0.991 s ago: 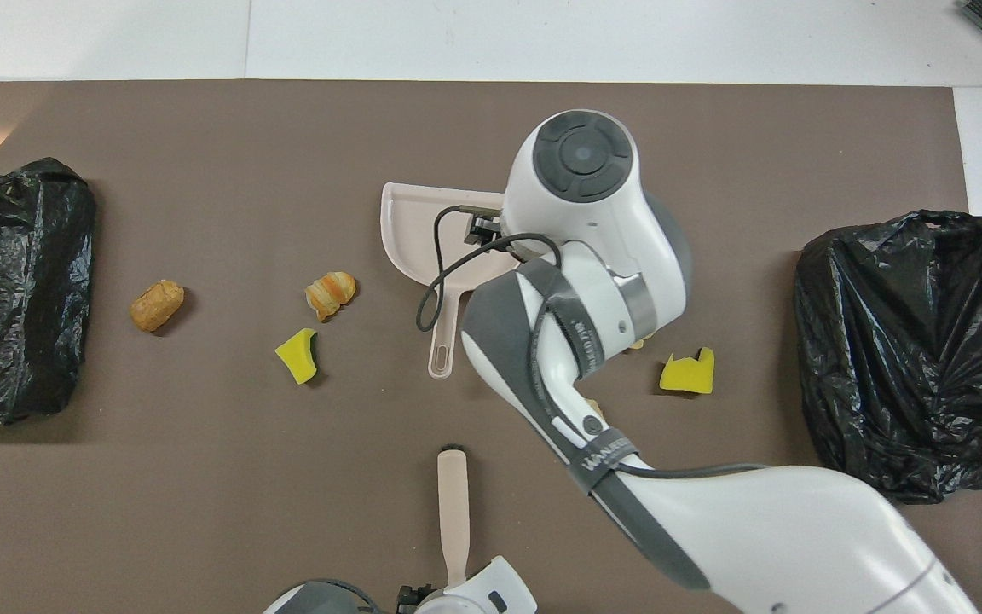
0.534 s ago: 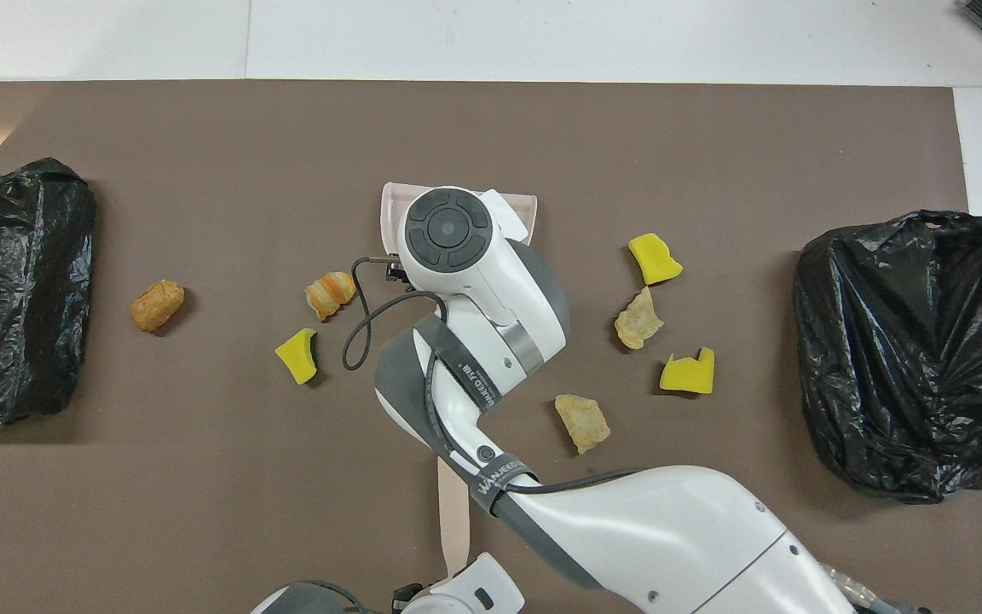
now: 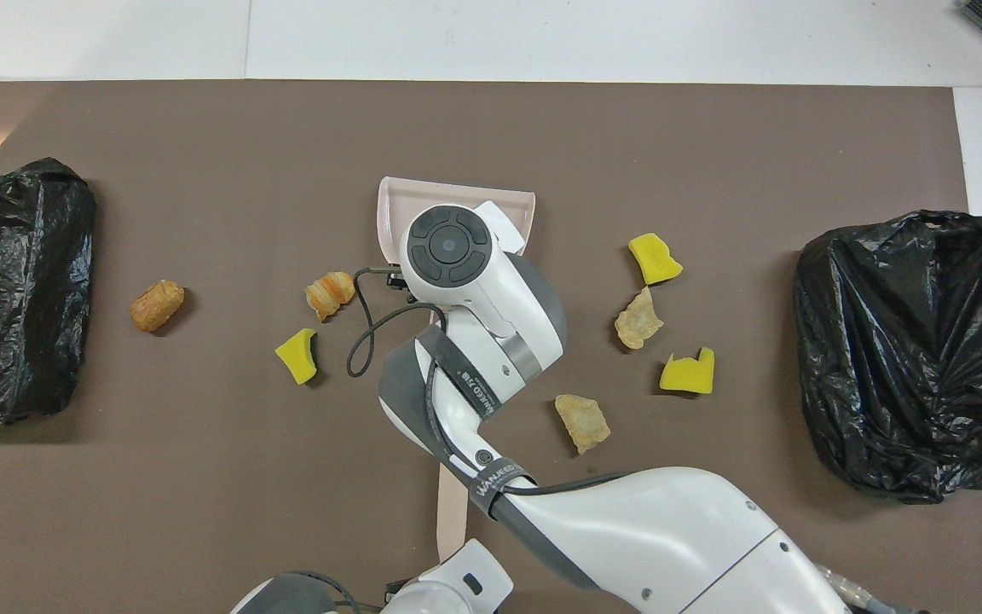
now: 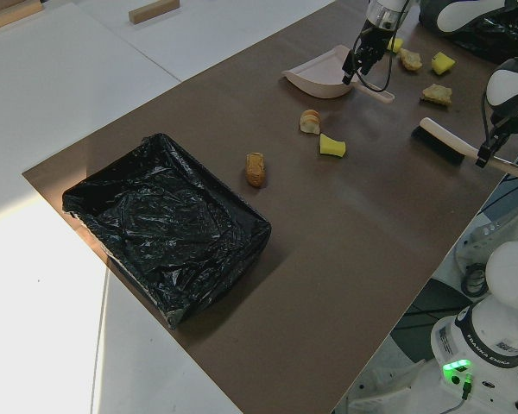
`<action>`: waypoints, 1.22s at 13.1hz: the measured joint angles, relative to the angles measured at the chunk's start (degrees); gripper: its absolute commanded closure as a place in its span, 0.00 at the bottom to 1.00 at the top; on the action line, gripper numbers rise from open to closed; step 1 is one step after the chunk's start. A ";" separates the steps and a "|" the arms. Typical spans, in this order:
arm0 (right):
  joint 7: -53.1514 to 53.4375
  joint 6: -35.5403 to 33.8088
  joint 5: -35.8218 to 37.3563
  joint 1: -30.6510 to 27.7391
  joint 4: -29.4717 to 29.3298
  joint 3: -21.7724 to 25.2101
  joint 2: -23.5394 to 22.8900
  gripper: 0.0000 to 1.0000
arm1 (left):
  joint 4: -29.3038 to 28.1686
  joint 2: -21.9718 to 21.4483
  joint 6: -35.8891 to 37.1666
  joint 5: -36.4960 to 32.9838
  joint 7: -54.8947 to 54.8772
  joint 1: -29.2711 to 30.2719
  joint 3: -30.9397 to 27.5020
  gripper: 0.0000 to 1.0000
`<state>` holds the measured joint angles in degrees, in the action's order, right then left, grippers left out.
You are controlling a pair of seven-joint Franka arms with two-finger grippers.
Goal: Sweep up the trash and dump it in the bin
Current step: 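Grasp the pink dustpan handle with the right gripper, then grasp the brush with the left gripper and lift it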
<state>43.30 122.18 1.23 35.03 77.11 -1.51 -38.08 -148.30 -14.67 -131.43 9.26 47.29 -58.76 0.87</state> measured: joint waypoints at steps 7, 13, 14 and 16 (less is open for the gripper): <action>0.00 -0.20 -1.11 -0.64 0.06 0.03 0.67 0.09 | 2.61 -15.24 19.52 -3.70 -1.22 13.06 -0.43 1.00; 0.47 -0.90 -2.11 -0.08 3.56 -0.10 3.35 0.12 | 5.35 -10.87 18.47 -7.68 -19.66 35.24 -0.57 1.00; 0.47 -0.25 -2.80 -0.03 4.94 -0.13 3.90 0.16 | 6.40 -9.16 17.30 -7.71 -23.51 38.79 -0.64 1.00; 0.47 1.07 -3.49 0.01 6.79 -0.13 4.62 0.29 | 8.54 -5.74 14.99 -7.74 -29.22 44.22 -0.69 1.00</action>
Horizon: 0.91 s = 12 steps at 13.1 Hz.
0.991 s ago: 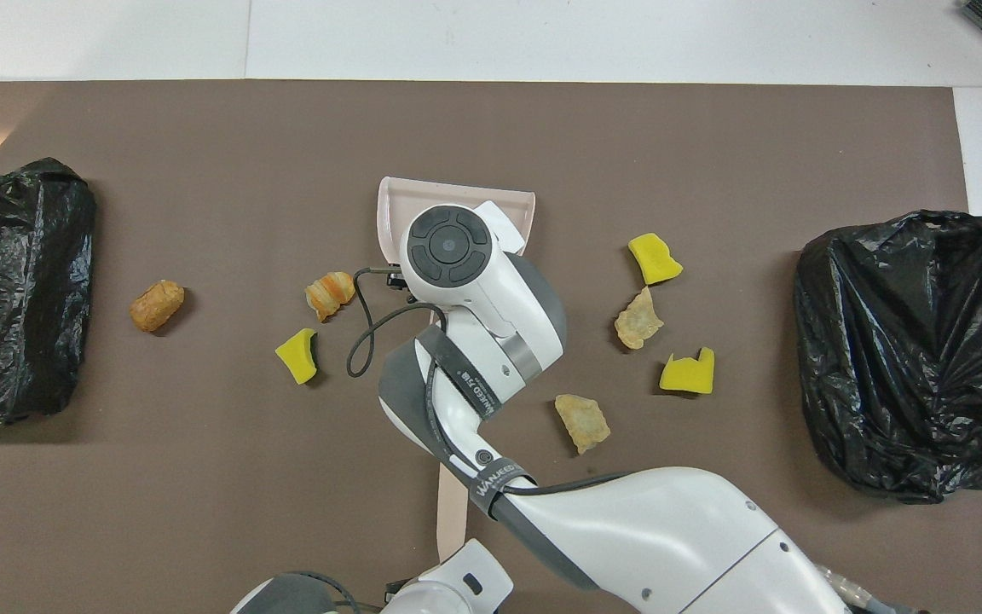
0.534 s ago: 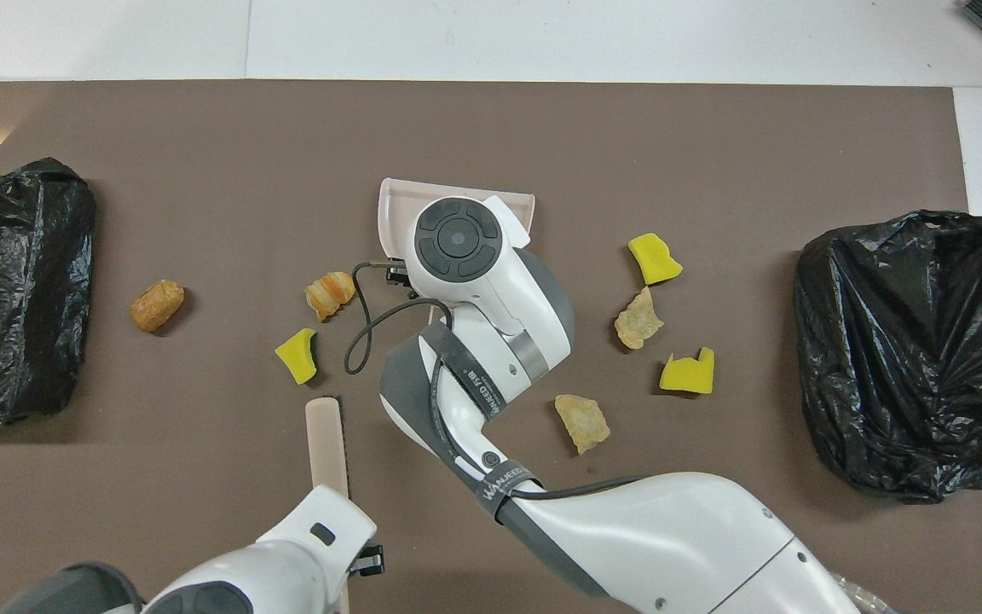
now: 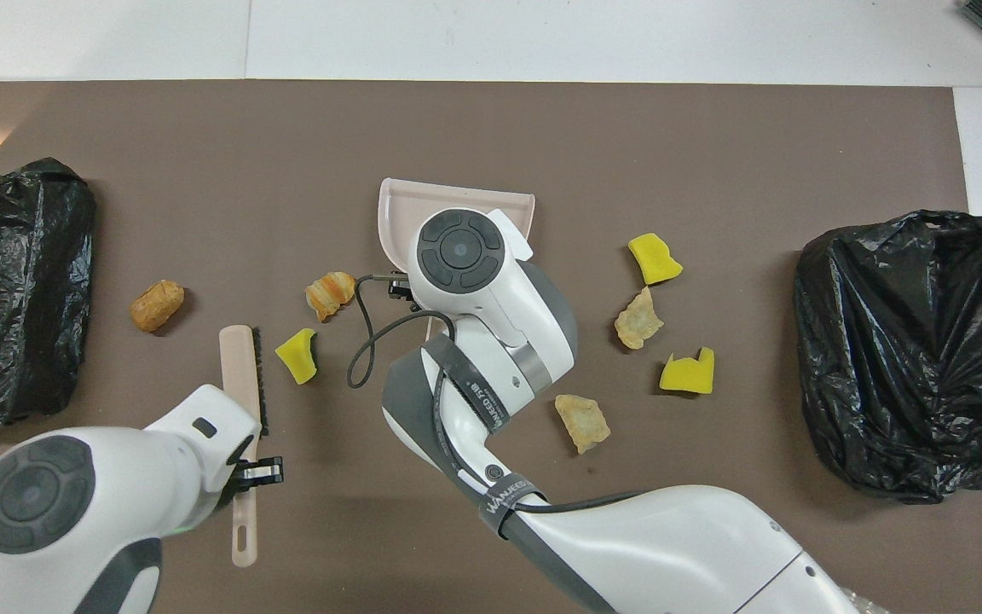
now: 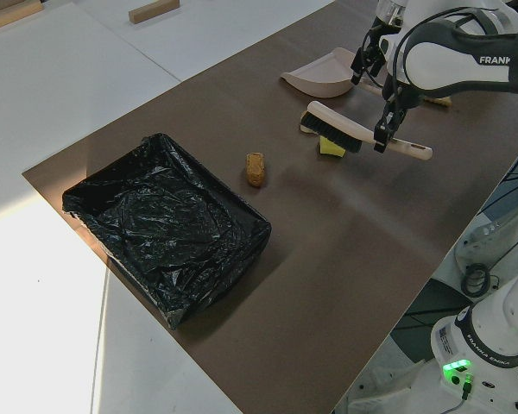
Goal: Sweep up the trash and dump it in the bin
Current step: 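Grasp the brush with the left gripper and lift it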
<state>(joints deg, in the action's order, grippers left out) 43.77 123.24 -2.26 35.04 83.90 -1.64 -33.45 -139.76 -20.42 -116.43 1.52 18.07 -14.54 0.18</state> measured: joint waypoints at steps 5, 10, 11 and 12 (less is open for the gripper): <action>-0.76 2.35 -1.14 -0.23 1.51 0.07 0.24 0.95 | 7.06 9.14 -3.06 -0.04 -11.79 10.60 -0.01 1.00; -3.98 2.72 -2.75 -0.67 1.74 0.20 0.26 1.00 | 13.06 15.32 -4.46 -0.05 -16.53 19.04 -0.02 1.00; -6.05 2.72 -2.75 -1.16 1.72 0.23 0.32 1.00 | 13.57 16.47 -4.61 -0.06 -18.33 20.45 -0.01 1.00; -9.09 2.68 -2.75 -1.85 1.68 0.25 0.46 1.00 | 13.55 17.38 -4.94 -0.06 -20.79 21.77 -0.02 1.00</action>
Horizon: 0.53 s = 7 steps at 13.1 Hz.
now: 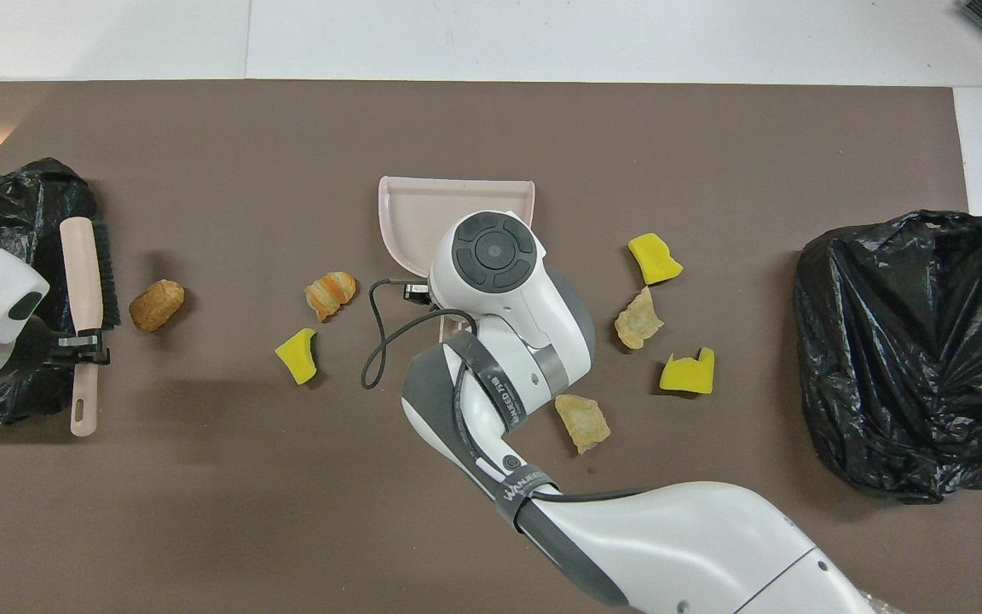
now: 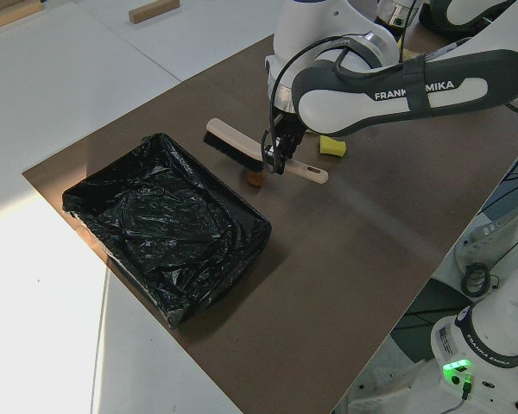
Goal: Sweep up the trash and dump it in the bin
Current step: 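Grasp the brush with the left gripper and lift it, then place the dustpan near the bread while the left gripper positions the brush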
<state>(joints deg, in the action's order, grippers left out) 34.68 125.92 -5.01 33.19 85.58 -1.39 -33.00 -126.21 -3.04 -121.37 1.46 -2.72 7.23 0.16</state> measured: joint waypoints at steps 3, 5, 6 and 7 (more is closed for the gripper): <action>-12.03 -2.54 0.01 -2.80 -0.08 0.09 1.72 1.00 | -1.78 1.67 -0.44 0.00 -2.41 1.09 0.26 1.00; -23.80 -6.53 0.02 -5.15 -0.10 0.15 3.66 1.00 | -4.22 2.28 -2.81 0.07 -2.08 0.46 0.98 1.00; -30.25 -8.68 0.02 -6.45 -0.11 0.17 4.50 1.00 | -4.93 2.70 -3.40 0.15 -1.63 -0.12 1.32 1.00; -38.36 -11.34 0.00 -8.04 -0.11 0.18 5.30 1.00 | -5.24 3.24 -3.90 1.15 -1.47 -1.58 1.49 1.00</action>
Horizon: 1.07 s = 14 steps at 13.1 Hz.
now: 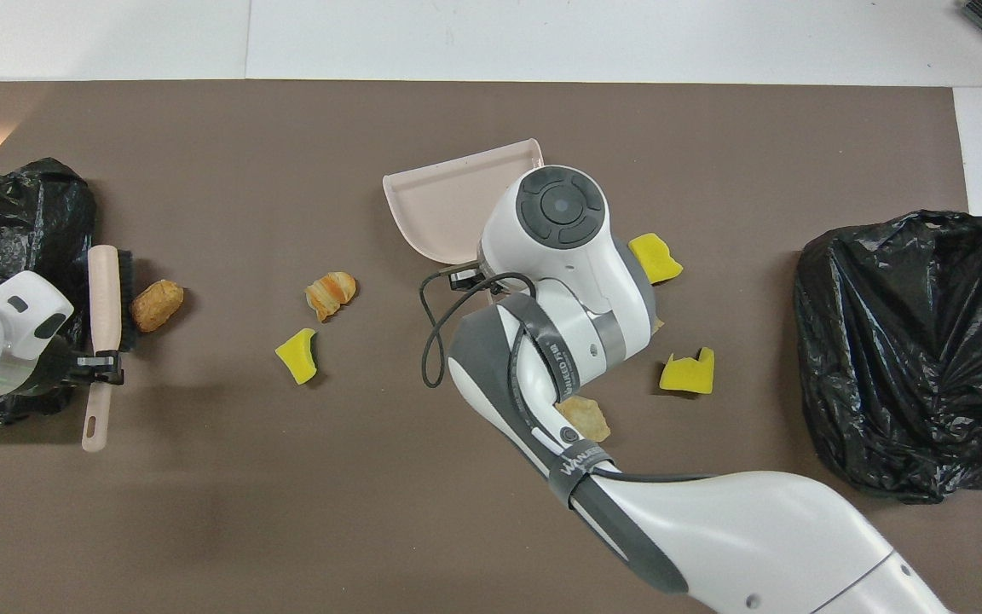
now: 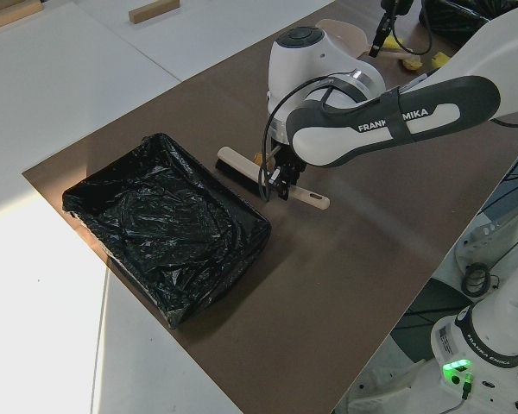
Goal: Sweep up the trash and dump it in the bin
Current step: 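Place the dustpan near the bread while the left gripper positions the brush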
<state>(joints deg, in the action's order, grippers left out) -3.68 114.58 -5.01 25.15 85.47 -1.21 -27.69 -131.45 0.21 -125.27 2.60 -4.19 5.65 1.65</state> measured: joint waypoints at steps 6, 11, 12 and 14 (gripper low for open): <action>-22.37 -9.03 4.70 -1.77 0.07 -0.26 0.96 1.00 | 0.03 0.41 -1.35 7.15 7.62 -11.72 0.30 1.00; -38.49 -12.77 9.04 -1.39 0.18 -0.30 1.82 1.00 | 0.05 0.46 -2.24 7.44 21.96 -19.78 0.36 1.00; -41.56 -13.41 9.64 -1.37 0.20 -0.30 1.88 1.00 | 0.21 0.48 -2.24 7.45 22.61 -19.11 -0.34 1.00; -46.69 -13.27 11.11 -1.19 0.38 -0.34 1.91 1.00 | 0.72 0.50 -2.24 7.44 22.64 -15.90 -1.08 1.00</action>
<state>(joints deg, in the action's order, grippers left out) -50.37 101.31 6.10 23.95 85.84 -1.56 -25.78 -130.73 0.71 -127.51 10.05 18.45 -10.25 0.57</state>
